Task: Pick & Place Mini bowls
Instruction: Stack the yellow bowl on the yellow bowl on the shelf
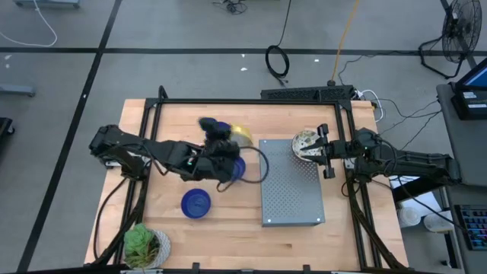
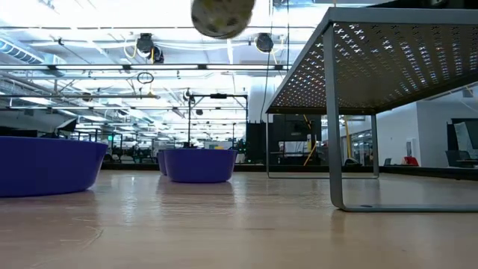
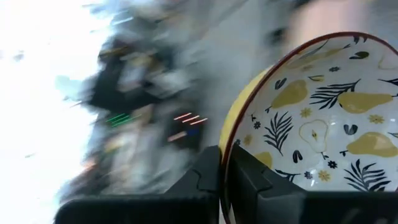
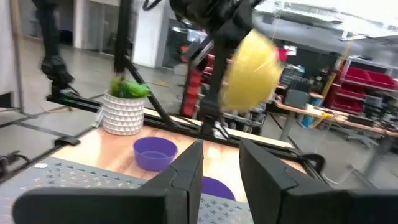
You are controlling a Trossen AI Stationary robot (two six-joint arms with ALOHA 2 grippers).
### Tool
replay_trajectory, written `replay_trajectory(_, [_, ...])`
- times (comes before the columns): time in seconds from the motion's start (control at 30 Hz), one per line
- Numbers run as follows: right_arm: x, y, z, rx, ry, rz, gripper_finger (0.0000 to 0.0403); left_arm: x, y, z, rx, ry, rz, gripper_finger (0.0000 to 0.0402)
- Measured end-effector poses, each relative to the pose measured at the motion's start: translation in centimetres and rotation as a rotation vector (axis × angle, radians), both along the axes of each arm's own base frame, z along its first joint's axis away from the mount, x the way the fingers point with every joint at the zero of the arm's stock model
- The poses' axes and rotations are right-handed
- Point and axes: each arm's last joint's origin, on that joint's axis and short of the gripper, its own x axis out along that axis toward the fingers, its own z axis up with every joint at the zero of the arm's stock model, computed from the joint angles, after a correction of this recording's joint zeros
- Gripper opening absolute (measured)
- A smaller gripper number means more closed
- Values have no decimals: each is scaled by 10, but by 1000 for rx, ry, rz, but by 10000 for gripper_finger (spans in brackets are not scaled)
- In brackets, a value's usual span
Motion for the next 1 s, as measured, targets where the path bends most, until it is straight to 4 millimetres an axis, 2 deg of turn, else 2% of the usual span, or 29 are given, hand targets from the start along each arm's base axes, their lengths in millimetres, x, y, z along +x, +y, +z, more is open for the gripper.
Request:
replay_trajectory(0.07, [2, -2, -2, 0, 14, -39, 93, -8, 7, -1, 136, 24, 123, 15])
replay_trajectory(0.17, [5, -5, -4, -1, 30, -123, 93, -13, 15, -3, 249, 56, 223, 10])
replay_trajectory(0.3, [15, -10, -1, -11, -20, -246, 93, -12, 23, -2, 268, 77, 253, 13])
replay_trajectory(0.4, [27, -13, 2, -56, -82, -249, 94, -5, 29, -1, 276, 102, 261, 13])
replay_trajectory(0.5, [45, -14, 10, -106, -68, -281, 103, 0, 31, 2, 263, 100, 249, 10])
replay_trajectory(0.67, [87, -20, 27, -159, 36, -409, 153, 8, 32, 9, 241, 91, 199, 12])
replay_trajectory(0.77, [111, -22, 39, -149, 37, -446, 194, 12, 32, 13, 229, 80, 162, 10])
replay_trajectory(0.87, [130, -21, 49, -132, 17, -432, 233, 14, 31, 15, 220, 68, 132, 10])
replay_trajectory(1.0, [149, -18, 53, -142, 8, -409, 270, 14, 31, 16, 222, 69, 126, 12])
